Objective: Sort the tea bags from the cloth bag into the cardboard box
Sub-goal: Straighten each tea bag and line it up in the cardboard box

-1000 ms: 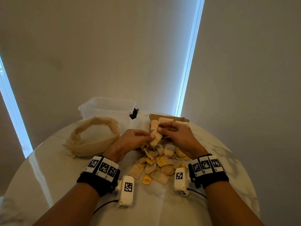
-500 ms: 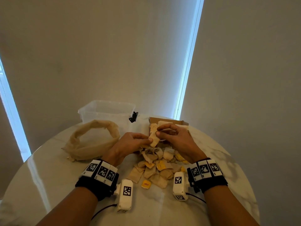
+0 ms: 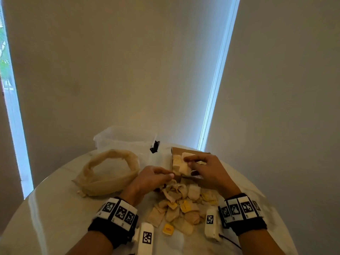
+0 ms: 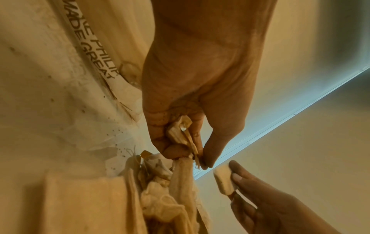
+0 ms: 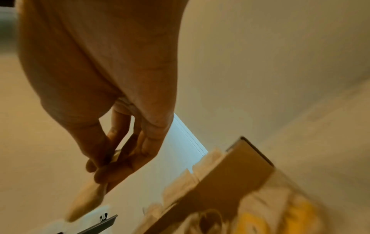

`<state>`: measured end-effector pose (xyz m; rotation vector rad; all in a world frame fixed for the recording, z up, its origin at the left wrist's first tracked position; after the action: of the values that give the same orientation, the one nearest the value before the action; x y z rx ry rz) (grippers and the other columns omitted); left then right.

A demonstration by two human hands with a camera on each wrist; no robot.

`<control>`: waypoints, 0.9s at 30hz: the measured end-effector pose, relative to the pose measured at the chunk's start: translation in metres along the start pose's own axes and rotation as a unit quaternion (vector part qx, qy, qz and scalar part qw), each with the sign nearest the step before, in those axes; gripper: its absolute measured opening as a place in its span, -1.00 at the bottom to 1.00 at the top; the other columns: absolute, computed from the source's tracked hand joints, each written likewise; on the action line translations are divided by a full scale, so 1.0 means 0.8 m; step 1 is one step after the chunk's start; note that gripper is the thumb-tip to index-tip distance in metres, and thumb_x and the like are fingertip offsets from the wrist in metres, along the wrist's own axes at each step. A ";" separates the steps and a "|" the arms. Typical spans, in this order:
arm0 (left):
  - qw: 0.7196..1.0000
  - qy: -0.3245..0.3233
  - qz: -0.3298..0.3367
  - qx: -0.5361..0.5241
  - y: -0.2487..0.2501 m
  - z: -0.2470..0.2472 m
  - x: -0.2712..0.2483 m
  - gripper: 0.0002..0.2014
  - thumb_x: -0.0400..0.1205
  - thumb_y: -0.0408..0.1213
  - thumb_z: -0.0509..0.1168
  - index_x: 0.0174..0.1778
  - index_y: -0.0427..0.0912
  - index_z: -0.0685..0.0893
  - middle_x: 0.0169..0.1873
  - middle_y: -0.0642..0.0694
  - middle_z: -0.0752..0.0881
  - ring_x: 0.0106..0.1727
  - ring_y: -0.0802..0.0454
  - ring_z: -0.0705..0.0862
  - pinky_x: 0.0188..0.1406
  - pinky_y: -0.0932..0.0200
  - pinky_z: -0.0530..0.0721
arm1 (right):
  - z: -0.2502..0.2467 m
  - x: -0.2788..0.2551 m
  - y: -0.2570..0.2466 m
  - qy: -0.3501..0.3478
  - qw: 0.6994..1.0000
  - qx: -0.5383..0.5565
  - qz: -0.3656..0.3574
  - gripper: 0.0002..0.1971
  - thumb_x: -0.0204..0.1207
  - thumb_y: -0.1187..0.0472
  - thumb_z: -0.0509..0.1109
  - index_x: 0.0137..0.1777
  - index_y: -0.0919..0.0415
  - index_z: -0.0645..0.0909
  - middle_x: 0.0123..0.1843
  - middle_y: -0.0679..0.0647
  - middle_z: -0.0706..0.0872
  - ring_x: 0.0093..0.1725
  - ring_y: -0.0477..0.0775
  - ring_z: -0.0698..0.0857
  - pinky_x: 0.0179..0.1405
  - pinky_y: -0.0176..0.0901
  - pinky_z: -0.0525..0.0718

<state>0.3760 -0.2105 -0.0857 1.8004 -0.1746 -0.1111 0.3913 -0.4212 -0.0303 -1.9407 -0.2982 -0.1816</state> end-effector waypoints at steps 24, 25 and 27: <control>1.000 -0.016 -0.016 -0.022 -0.022 0.001 0.030 -0.61 0.75 -0.44 0.27 0.42 0.02 0.73 0.12 -0.18 0.81 -0.03 -0.01 0.83 -0.30 0.23 0.81 | 0.072 0.102 -0.014 -0.174 0.889 -0.423 -0.014 -0.70 0.37 0.14 0.78 0.05 -0.09 0.81 0.13 -0.12 0.79 0.11 -0.06 0.77 0.06 -0.17 0.79; 1.000 -0.017 -0.017 -0.020 -0.024 0.000 0.032 -0.60 0.73 -0.43 0.27 0.40 0.06 0.76 0.11 -0.15 0.82 0.00 -0.04 0.84 -0.15 0.10 0.88 | 0.070 0.105 -0.018 -0.168 0.888 -0.428 -0.021 -0.70 0.36 0.17 0.79 0.02 -0.09 0.81 0.11 -0.12 0.80 0.11 -0.05 0.79 0.11 -0.12 0.82; 0.999 -0.019 -0.025 -0.012 -0.026 -0.001 0.035 -0.59 0.71 -0.40 0.27 0.33 0.15 0.80 0.11 -0.08 0.83 0.08 -0.08 0.86 0.11 -0.08 0.87 | 0.069 0.108 -0.026 -0.164 0.877 -0.449 -0.046 -0.73 0.37 0.23 0.78 -0.01 -0.04 0.82 0.08 -0.10 0.80 0.09 -0.07 0.77 0.08 -0.19 0.78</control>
<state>0.4051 -0.2099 -0.1052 1.7801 -0.1545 -0.1825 0.4670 -0.3523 -0.0097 -2.8954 -0.6087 -0.0438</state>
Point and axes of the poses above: each hand's wrist, its own x-axis towards the middle knuckle, its own z-axis out of the palm, y = z × x, the point moved 7 cm from there along x, towards the middle knuckle
